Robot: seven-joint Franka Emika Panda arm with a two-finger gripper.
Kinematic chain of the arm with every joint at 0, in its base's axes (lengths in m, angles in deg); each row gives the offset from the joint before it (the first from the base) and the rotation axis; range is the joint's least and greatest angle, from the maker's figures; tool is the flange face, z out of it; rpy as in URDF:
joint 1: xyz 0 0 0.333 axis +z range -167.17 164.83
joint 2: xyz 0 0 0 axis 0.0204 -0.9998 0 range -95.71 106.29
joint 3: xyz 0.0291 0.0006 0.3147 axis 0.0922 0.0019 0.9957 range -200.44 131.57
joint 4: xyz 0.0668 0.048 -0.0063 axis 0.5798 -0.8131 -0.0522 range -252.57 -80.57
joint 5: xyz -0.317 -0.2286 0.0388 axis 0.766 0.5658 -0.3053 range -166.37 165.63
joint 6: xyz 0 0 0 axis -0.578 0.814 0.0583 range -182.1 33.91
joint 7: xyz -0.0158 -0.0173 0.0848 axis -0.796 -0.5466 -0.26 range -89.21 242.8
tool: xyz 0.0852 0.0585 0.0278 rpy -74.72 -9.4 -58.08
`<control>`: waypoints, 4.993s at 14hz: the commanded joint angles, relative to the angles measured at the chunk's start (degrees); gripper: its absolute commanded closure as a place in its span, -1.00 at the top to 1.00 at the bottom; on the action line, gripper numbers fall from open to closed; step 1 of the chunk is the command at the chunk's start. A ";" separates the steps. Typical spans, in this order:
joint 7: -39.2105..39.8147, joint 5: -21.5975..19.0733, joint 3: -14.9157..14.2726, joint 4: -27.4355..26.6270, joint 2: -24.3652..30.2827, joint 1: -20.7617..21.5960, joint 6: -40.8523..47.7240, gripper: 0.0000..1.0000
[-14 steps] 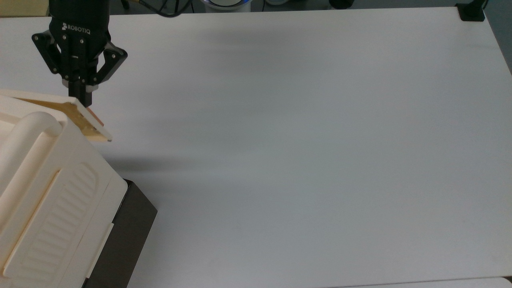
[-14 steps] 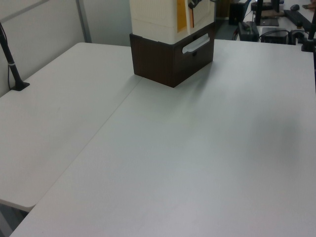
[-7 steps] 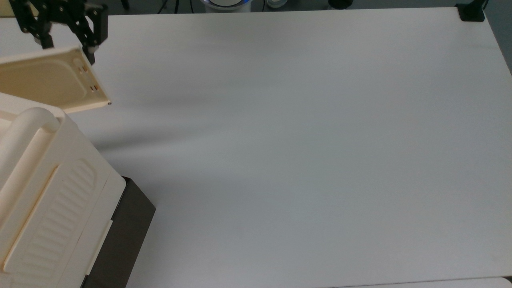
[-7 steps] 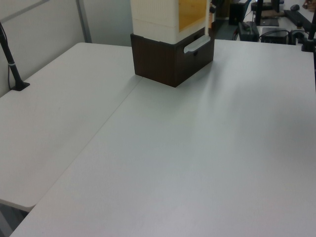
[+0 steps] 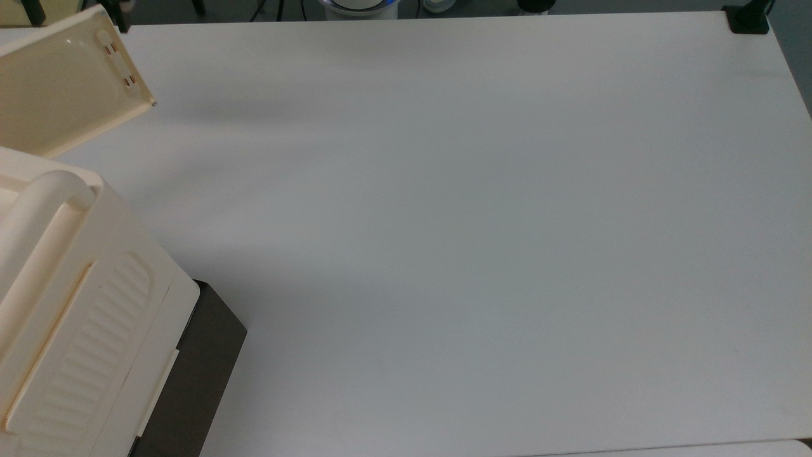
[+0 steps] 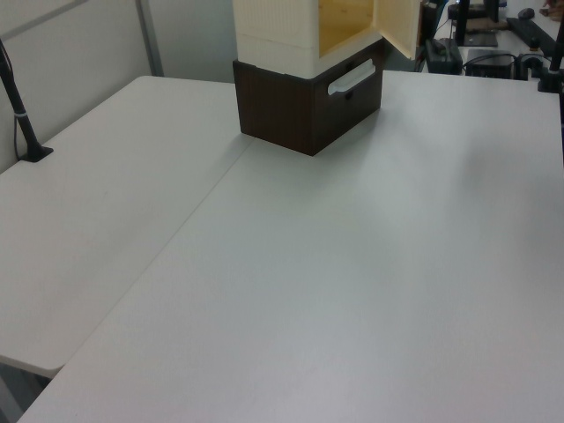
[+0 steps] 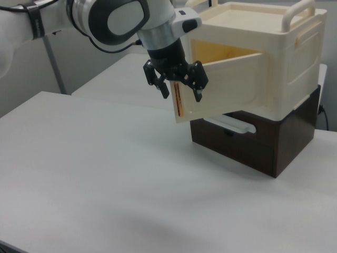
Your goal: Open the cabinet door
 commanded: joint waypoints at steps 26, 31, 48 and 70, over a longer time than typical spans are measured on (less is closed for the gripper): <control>-17.47 -5.86 0.78 -0.51 -1.09 -0.83 -7.07 1.00; -24.15 -5.60 0.87 0.55 -2.06 5.15 -10.85 1.00; -23.20 -4.19 2.18 -0.68 -1.62 -2.57 -11.65 1.00; -11.41 -4.63 2.36 3.63 6.64 -1.28 15.23 1.00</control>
